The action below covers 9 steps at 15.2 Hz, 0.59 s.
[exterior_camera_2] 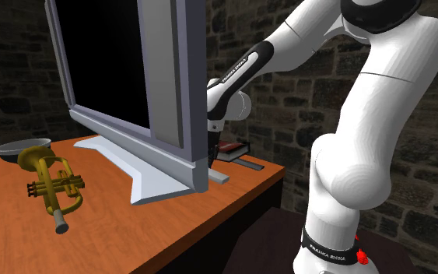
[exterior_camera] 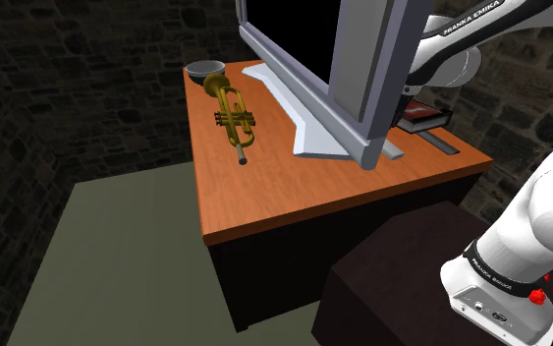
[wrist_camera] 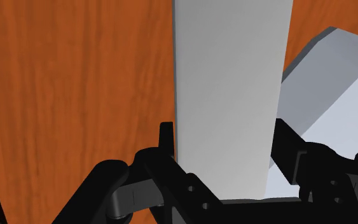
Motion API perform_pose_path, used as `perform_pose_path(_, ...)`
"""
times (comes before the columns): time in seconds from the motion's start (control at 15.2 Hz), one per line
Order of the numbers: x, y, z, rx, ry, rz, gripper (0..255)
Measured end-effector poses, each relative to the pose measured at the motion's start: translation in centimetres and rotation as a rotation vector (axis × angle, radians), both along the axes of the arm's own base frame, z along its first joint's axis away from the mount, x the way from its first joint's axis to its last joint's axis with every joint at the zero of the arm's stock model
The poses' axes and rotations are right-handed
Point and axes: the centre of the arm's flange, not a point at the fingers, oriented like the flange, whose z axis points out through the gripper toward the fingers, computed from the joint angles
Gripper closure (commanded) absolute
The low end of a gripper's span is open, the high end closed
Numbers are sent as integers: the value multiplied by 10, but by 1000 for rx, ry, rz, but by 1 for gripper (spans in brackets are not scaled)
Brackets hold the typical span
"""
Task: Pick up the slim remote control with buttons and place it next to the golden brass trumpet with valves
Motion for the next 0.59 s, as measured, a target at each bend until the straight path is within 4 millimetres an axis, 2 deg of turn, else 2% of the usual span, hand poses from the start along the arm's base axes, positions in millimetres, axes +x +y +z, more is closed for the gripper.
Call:
perform_pose_path(0.26, 0, 0, 0, 0, 0, 0, 255)
perform_pose_path(0.59, 0, 0, 22, 0, -1, 0, 255)
